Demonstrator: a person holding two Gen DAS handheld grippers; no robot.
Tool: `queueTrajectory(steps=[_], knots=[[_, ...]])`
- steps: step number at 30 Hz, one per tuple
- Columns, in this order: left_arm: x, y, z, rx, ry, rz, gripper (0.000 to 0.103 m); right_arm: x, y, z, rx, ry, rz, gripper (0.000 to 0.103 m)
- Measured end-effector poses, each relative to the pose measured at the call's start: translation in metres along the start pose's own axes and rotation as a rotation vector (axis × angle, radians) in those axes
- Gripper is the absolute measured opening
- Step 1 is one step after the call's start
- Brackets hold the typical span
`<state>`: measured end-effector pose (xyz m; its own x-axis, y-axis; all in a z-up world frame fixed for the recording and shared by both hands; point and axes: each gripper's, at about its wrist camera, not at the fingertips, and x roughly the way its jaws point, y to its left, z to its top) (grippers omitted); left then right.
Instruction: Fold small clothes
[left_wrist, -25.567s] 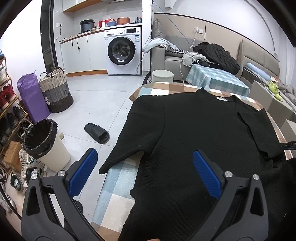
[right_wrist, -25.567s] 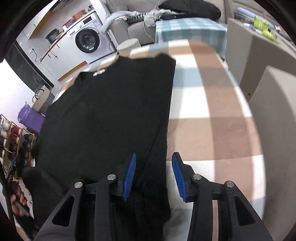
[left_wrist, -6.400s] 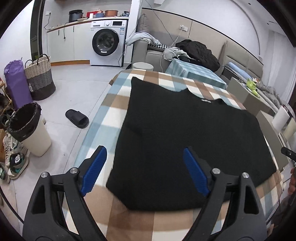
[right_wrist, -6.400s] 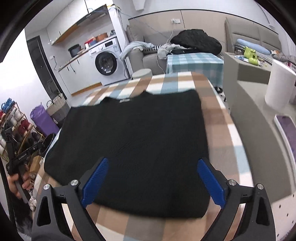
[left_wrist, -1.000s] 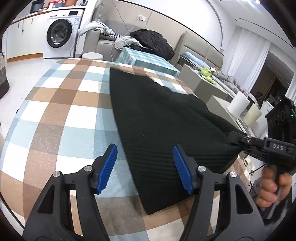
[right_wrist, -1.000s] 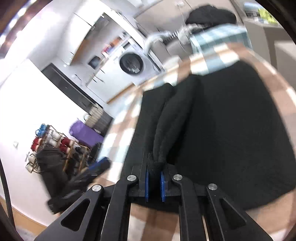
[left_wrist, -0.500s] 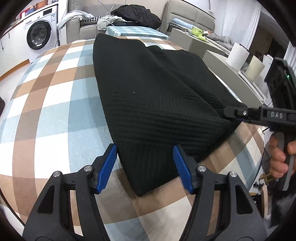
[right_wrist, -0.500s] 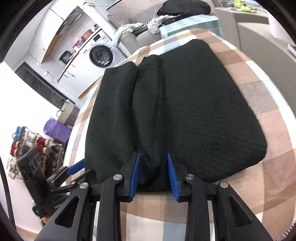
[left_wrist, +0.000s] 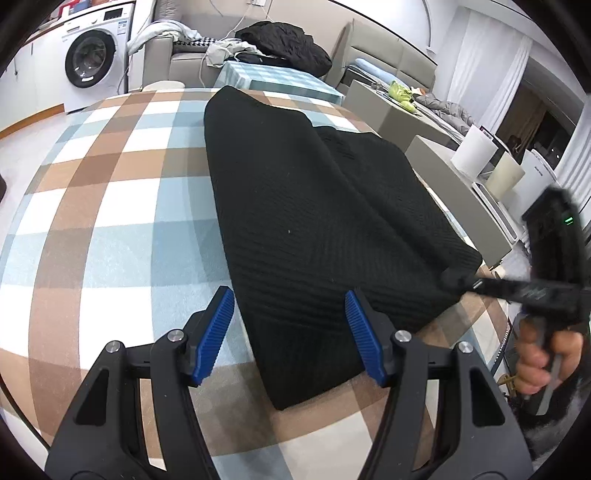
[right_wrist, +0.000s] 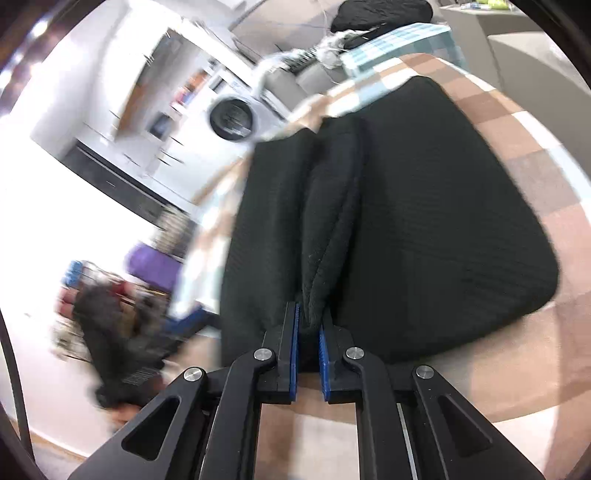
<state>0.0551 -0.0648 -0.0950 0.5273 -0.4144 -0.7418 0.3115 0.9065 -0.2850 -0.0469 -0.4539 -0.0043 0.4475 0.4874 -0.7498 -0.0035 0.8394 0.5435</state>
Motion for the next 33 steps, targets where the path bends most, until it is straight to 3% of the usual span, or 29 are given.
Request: queueTrajectory(steps=[2, 5, 8, 11, 12, 18, 19, 23, 24, 27, 33], knots=[[0.005, -0.006, 0.003, 0.020, 0.009, 0.007, 0.060, 0.007, -0.005, -0.001, 0.021, 0.035, 0.002, 0.010], [0.010, -0.015, 0.007, 0.056, 0.010, -0.004, 0.060, -0.001, -0.004, 0.006, 0.010, 0.008, 0.019, 0.018], [0.018, -0.018, 0.012, 0.071, 0.019, 0.011, 0.060, -0.024, -0.009, 0.015, -0.008, -0.075, -0.002, 0.025], [0.029, -0.007, 0.017, 0.025, 0.040, 0.050, 0.060, -0.048, -0.025, 0.020, 0.021, -0.157, -0.089, 0.042], [0.031, -0.003, 0.018, 0.006, 0.045, 0.053, 0.060, -0.054, -0.030, 0.022, 0.029, -0.176, -0.110, 0.043], [0.047, 0.020, 0.024, -0.082, 0.079, 0.037, 0.060, -0.056, -0.052, 0.018, 0.084, -0.176, -0.200, 0.045], [0.050, 0.021, 0.024, -0.090, 0.084, 0.029, 0.058, -0.051, -0.055, 0.017, 0.085, -0.164, -0.212, 0.045], [0.057, 0.016, 0.025, -0.057, 0.082, 0.064, 0.033, -0.041, -0.062, 0.012, 0.061, -0.144, -0.243, 0.045], [0.058, 0.017, 0.025, -0.060, 0.080, 0.072, 0.029, -0.038, -0.060, 0.011, 0.050, -0.143, -0.249, 0.041], [0.057, 0.017, 0.023, -0.062, 0.065, 0.080, 0.023, -0.037, -0.059, 0.004, 0.028, -0.149, -0.247, 0.031], [0.043, 0.022, 0.010, -0.037, 0.040, 0.101, 0.021, -0.029, -0.048, -0.003, -0.005, -0.137, -0.249, 0.029]])
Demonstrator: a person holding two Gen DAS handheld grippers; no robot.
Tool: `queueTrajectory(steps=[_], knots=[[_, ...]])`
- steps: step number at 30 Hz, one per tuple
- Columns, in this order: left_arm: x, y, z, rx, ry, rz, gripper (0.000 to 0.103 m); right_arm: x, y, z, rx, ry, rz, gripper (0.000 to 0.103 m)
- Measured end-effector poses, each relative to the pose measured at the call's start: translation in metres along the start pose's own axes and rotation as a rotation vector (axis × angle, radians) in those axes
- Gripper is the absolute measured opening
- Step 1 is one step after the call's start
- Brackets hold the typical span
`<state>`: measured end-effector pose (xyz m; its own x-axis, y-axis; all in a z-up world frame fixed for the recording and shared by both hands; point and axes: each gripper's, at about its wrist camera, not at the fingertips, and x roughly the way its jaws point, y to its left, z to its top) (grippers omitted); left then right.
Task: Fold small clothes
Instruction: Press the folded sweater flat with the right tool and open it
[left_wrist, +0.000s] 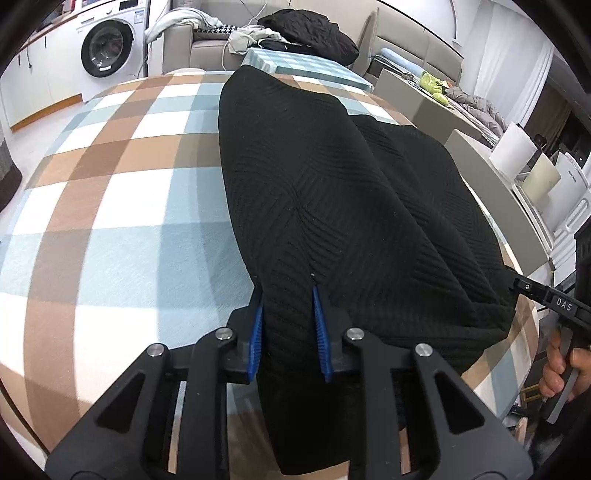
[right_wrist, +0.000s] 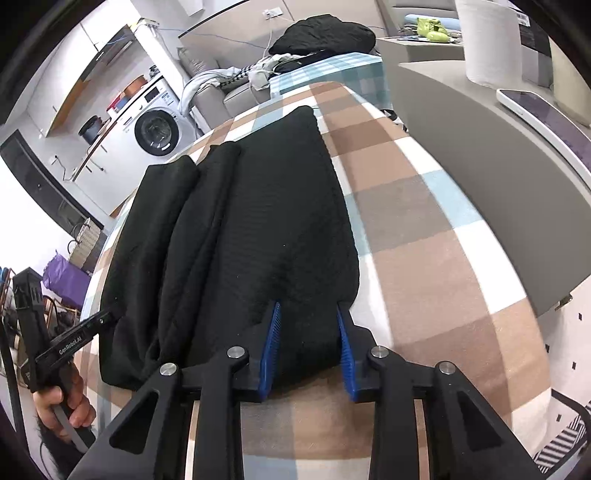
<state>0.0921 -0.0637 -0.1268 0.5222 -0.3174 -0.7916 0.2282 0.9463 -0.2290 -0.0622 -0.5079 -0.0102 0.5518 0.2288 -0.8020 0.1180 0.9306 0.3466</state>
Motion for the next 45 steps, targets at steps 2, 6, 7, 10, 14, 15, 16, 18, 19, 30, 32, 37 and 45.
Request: queueTrajectory(steps=[2, 6, 7, 10, 14, 15, 16, 18, 19, 30, 32, 37, 45], knots=[[-0.009, 0.008, -0.009, 0.000, -0.010, 0.006, 0.021, -0.002, 0.006, -0.008, -0.020, 0.007, 0.012, 0.029], [-0.031, 0.020, -0.029, 0.019, -0.025, 0.034, 0.021, -0.004, 0.016, -0.024, -0.056, 0.019, 0.045, 0.029], [-0.036, 0.022, -0.034, 0.025, -0.029, 0.044, 0.021, -0.005, 0.020, -0.028, -0.073, 0.022, 0.055, 0.029], [-0.050, 0.030, -0.045, 0.034, -0.042, 0.063, 0.021, -0.006, 0.029, -0.038, -0.119, 0.032, 0.079, 0.030], [-0.066, 0.040, -0.050, 0.002, -0.086, 0.082, 0.023, -0.002, 0.034, -0.034, -0.157, 0.056, 0.079, 0.033], [-0.071, 0.041, -0.049, -0.009, -0.105, 0.087, 0.023, -0.003, 0.030, -0.031, -0.142, 0.059, 0.082, 0.037], [-0.078, 0.042, -0.048, -0.022, -0.127, 0.096, 0.023, -0.007, 0.025, -0.028, -0.118, 0.046, 0.077, 0.040], [-0.091, 0.044, -0.047, -0.041, -0.166, 0.091, 0.032, -0.019, 0.021, -0.025, -0.094, 0.009, 0.073, 0.042], [-0.098, 0.044, -0.046, -0.048, -0.187, 0.078, 0.037, -0.026, 0.021, -0.023, -0.097, -0.014, 0.077, 0.042], [-0.101, 0.008, -0.051, -0.028, -0.208, -0.044, 0.069, 0.001, 0.095, -0.032, -0.219, 0.047, 0.257, 0.042], [-0.093, 0.000, -0.057, -0.008, -0.177, -0.059, 0.069, 0.014, 0.102, -0.036, -0.221, 0.081, 0.282, 0.042], [-0.080, -0.014, -0.067, 0.051, -0.138, -0.054, 0.069, 0.044, 0.116, -0.033, -0.211, 0.110, 0.330, 0.040], [-0.078, -0.016, -0.071, 0.096, -0.102, -0.073, 0.073, 0.009, 0.130, -0.020, -0.309, -0.087, 0.267, 0.005]])
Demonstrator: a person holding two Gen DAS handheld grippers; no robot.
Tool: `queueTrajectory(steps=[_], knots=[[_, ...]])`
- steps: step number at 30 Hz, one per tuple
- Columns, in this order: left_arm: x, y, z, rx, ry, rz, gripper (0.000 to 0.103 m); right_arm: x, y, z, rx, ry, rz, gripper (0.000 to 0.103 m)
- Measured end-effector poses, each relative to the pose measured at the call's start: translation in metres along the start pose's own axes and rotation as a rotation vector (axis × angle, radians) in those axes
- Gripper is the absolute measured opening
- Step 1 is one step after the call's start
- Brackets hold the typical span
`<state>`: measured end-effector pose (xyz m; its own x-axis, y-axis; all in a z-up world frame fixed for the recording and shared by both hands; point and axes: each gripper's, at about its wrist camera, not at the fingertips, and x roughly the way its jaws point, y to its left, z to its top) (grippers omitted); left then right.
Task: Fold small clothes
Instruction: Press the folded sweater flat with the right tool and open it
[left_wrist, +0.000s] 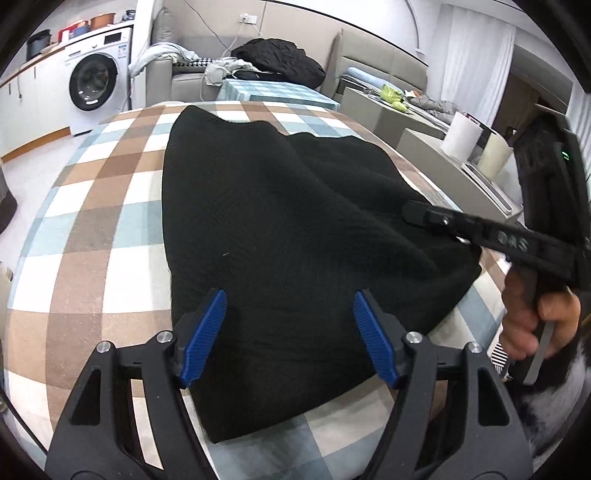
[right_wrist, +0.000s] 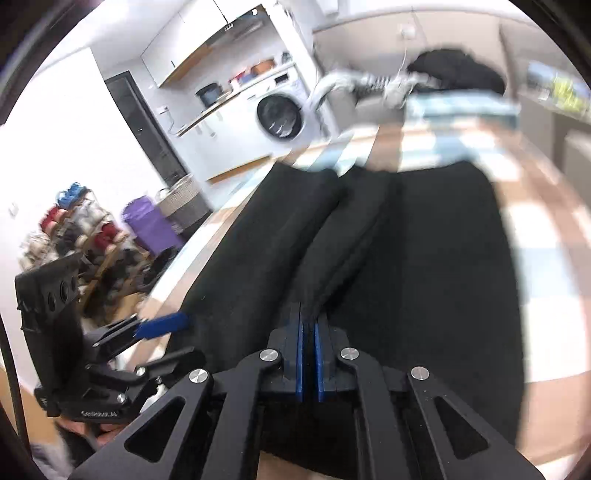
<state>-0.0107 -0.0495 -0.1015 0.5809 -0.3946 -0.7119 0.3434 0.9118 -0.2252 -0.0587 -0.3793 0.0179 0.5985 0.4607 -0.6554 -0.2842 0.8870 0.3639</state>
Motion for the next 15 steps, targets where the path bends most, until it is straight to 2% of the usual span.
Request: queueTrajectory(steps=[3, 5, 9, 13, 15], knots=[[0.007, -0.001, -0.004, 0.030, 0.053, 0.013, 0.074, 0.023, -0.011, 0.000, 0.007, 0.114, -0.073, 0.005], [0.008, -0.005, -0.007, 0.072, 0.063, 0.029, 0.074, 0.029, -0.014, -0.004, 0.011, 0.162, -0.090, 0.010], [0.002, -0.007, -0.008, 0.097, 0.055, 0.028, 0.074, 0.012, -0.013, -0.005, -0.007, 0.128, -0.071, 0.026], [-0.009, -0.002, -0.004, 0.068, 0.012, 0.019, 0.074, -0.013, 0.000, -0.004, -0.060, 0.060, -0.056, 0.028], [-0.011, 0.000, -0.003, 0.064, 0.006, 0.015, 0.074, -0.022, 0.010, 0.001, -0.087, 0.043, -0.018, 0.028]])
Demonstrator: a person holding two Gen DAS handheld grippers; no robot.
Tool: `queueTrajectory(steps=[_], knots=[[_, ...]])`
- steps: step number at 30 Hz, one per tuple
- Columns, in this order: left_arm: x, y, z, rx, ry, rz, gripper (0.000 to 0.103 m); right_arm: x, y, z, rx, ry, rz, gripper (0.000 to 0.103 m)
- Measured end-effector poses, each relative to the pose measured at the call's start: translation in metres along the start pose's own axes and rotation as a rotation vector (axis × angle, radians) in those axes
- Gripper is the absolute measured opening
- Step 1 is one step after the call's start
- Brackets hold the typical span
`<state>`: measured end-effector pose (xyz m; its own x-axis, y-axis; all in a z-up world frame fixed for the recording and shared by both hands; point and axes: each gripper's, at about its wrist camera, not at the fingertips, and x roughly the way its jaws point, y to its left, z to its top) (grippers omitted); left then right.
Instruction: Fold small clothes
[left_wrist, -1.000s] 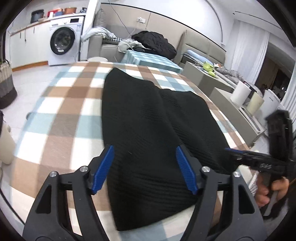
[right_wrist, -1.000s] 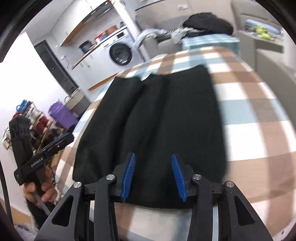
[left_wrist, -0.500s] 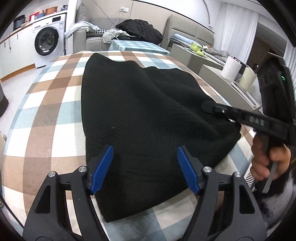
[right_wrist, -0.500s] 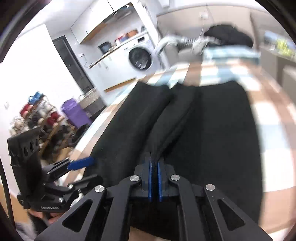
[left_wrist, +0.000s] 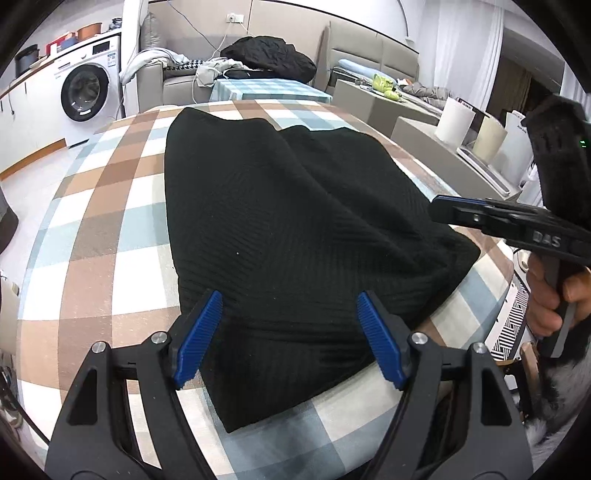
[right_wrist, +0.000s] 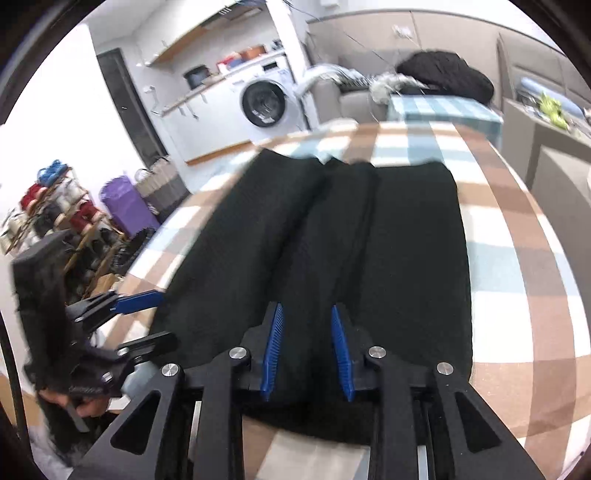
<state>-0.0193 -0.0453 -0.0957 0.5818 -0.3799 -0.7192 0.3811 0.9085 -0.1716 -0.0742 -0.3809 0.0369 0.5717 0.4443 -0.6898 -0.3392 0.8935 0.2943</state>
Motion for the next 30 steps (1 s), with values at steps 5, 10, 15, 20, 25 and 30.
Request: queueTrajectory(steps=[5, 10, 15, 20, 25, 30], knots=[[0.009, -0.005, -0.004, 0.035, 0.042, 0.014, 0.074, 0.027, 0.016, 0.001, -0.032, 0.068, 0.078, 0.028], [0.015, -0.006, -0.007, 0.065, 0.062, 0.031, 0.074, 0.062, 0.014, -0.008, -0.007, 0.167, 0.115, 0.028], [0.008, -0.001, -0.003, 0.029, 0.034, 0.025, 0.074, 0.057, 0.021, -0.013, -0.043, 0.126, 0.159, 0.007], [0.004, 0.008, -0.001, -0.020, 0.017, 0.009, 0.074, 0.037, 0.020, -0.013, -0.018, 0.091, 0.185, 0.007], [0.014, 0.002, -0.004, 0.025, 0.056, 0.065, 0.074, 0.041, 0.010, -0.023, 0.009, 0.139, 0.148, 0.015], [0.017, -0.001, -0.005, 0.039, 0.058, 0.064, 0.076, 0.019, -0.013, -0.017, 0.084, 0.060, 0.071, 0.031]])
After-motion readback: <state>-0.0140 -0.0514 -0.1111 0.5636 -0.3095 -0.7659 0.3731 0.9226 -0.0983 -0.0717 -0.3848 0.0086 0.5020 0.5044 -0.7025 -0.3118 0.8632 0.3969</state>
